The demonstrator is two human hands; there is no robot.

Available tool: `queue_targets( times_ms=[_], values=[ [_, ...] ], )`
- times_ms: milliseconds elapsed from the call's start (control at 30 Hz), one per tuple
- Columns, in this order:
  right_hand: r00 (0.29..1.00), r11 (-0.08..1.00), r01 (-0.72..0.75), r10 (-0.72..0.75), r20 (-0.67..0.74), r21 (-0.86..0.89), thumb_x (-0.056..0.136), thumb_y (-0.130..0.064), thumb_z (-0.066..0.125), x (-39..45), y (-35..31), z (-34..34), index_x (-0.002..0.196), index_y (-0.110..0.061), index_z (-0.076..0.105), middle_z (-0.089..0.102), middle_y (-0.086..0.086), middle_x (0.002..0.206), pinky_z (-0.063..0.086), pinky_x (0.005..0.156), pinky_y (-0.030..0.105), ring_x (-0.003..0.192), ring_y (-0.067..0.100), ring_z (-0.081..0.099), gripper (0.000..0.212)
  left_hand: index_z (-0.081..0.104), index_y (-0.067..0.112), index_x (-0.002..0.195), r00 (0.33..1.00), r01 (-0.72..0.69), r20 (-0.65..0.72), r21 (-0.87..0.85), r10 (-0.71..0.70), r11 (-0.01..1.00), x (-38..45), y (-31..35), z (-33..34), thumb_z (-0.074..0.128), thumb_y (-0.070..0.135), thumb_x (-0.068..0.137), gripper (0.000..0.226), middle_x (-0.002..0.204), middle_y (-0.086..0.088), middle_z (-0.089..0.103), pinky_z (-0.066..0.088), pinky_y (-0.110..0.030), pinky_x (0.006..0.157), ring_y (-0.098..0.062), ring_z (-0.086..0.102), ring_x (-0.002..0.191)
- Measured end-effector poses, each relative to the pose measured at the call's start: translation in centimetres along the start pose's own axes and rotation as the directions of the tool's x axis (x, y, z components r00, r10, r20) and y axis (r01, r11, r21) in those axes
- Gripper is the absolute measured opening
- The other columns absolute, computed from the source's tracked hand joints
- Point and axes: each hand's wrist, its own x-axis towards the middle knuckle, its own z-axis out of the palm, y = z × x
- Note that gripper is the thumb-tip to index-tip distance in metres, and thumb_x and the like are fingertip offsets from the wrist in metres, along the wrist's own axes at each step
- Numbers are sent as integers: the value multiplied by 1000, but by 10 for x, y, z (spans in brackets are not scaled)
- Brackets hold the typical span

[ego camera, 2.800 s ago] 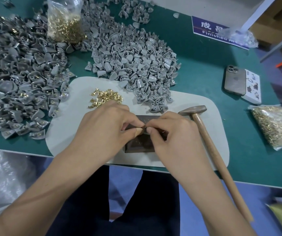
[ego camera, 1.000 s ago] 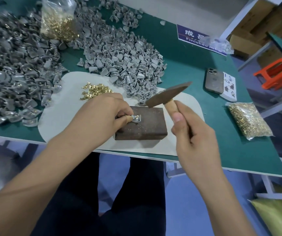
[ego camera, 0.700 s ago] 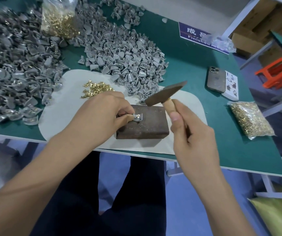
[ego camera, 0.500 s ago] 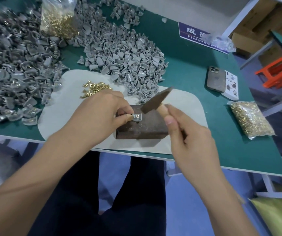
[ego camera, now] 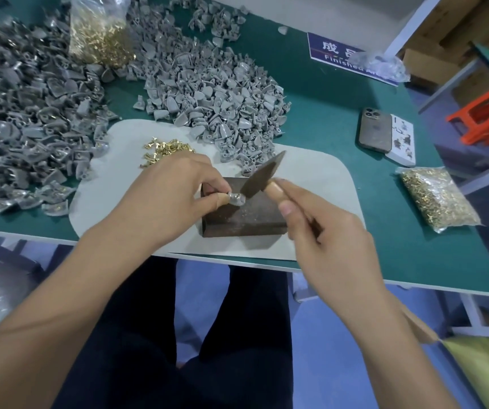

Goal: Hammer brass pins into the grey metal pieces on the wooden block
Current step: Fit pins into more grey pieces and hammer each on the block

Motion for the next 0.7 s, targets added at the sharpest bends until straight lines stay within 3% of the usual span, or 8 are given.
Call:
queue_targets(
  times_ms=[67,133,267,400,500,600,700],
  values=[
    [990,995,-36,48,-134,91,99,-58,42,2,7,-10,130,-66,51,63,-35,86,51,72,30,80,1,62,33,77,33,89,1000,10,2,18,-10,1000,-1,1,-1,77,35,85,5,75,16,58,40,-32,69,-4,48,80],
    [966,990,-130,139,-218,56,101,-52,42,10,19,-15,137,-64,48,67,-25,97,50,76,35,89,8,64,38,76,35,89,1000,22,0,53,-22,998,-2,2,-1,76,37,85,5,78,16,60,46,-35,73,-10,52,89],
    [940,936,-339,332,-76,-97,105,-23,46,23,55,-11,145,-40,54,68,10,113,52,84,45,103,34,61,44,73,39,90,998,54,12,117,-56,992,-3,5,-3,71,43,87,5,80,19,59,42,-33,69,-8,53,95],
    [919,896,-394,387,-72,-205,103,-12,45,21,64,7,140,-40,59,60,14,103,47,80,42,103,38,49,49,70,42,87,997,74,-17,134,-73,988,-9,6,-4,70,42,87,1,78,21,57,41,-32,66,-7,49,87],
    [938,885,-331,271,-216,-328,102,-21,55,18,59,15,129,-34,69,55,15,124,34,96,45,117,37,38,33,68,43,86,996,85,-3,142,-86,986,-10,9,-4,70,39,87,5,80,21,56,37,-31,64,-3,43,77],
    [964,993,-109,93,-249,-54,99,-23,62,23,40,18,114,-24,76,66,8,114,40,101,46,109,32,47,20,64,44,87,995,91,33,112,-95,990,-10,11,-6,68,39,88,6,85,20,55,32,-30,62,12,46,79],
    [976,980,162,-142,-163,113,93,-26,70,28,-1,29,107,-21,77,72,-3,100,46,93,39,99,24,57,16,65,42,89,995,101,13,82,-102,992,-14,11,-8,69,38,88,6,91,19,55,34,-30,62,17,45,80]
  ],
)
